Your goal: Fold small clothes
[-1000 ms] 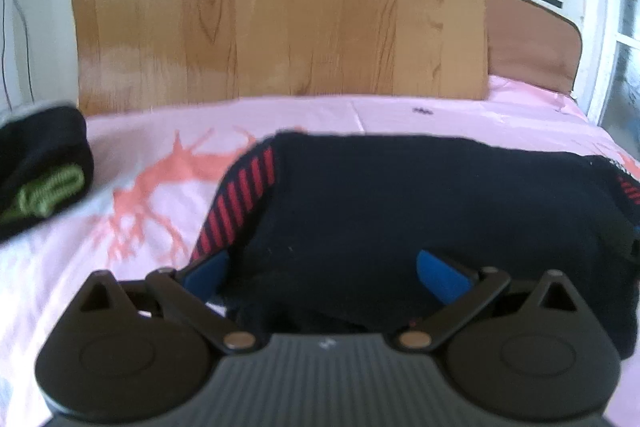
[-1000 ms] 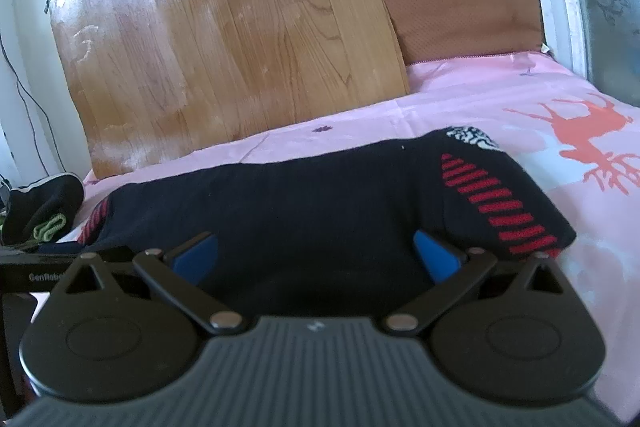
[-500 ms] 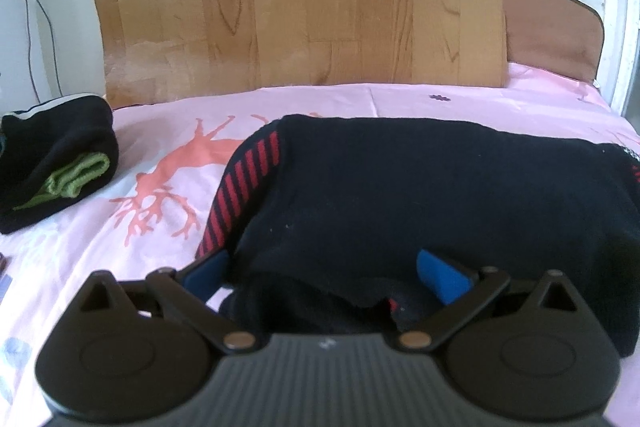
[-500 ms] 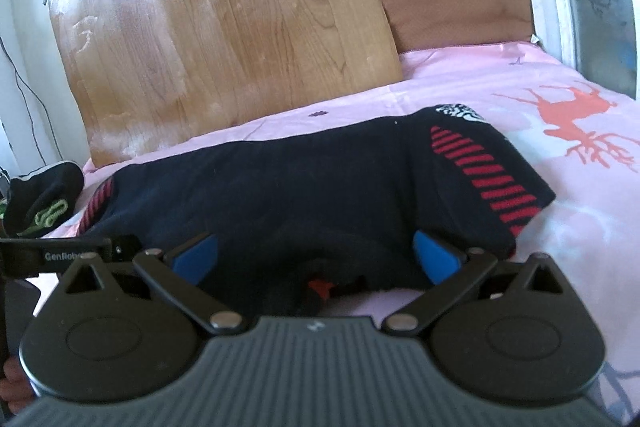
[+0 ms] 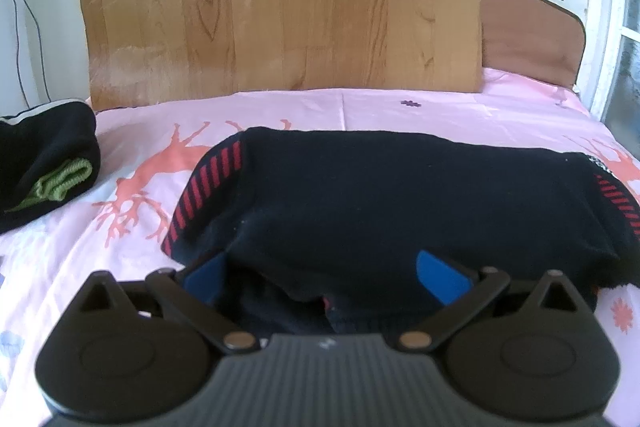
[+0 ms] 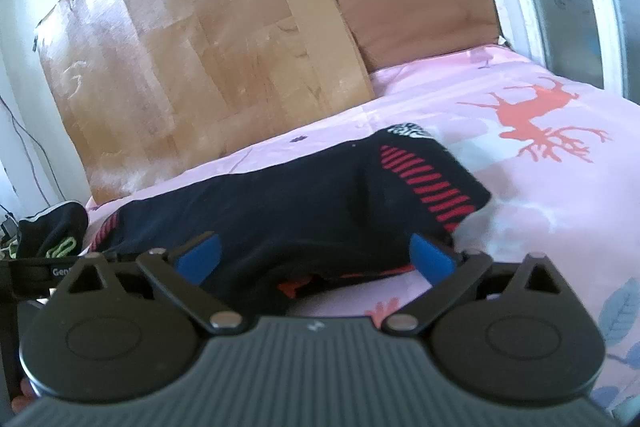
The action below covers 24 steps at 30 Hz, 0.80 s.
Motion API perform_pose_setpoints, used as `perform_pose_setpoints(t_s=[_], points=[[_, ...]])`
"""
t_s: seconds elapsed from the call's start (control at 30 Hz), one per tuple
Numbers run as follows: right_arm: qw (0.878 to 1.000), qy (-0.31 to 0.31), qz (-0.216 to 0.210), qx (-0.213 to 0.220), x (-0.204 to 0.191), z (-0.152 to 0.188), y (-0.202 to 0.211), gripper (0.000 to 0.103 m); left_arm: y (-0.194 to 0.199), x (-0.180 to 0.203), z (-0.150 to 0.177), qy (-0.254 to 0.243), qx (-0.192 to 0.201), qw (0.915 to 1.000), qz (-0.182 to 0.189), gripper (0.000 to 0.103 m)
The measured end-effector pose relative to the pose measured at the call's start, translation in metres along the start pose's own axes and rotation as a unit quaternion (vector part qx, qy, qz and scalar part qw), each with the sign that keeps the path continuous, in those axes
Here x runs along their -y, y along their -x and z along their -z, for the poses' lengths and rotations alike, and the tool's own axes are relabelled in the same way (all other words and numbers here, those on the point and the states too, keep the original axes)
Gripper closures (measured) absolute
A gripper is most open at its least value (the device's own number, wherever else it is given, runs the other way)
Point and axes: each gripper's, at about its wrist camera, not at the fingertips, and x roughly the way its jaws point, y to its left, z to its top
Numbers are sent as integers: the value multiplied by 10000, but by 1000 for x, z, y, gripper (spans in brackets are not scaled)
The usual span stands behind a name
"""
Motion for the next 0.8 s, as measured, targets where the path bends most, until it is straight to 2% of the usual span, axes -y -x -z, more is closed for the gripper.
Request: perform_pose_setpoints(t_s=[0.23,0.8], points=[[9987,-325,-44,-399,14,8,-11,7,-1,4,1,-60,-47,9999,-83,0],[9991,-116,-45,-406,13,9,-12,7,-4,1,4,-84,-95,9999,-40,0]])
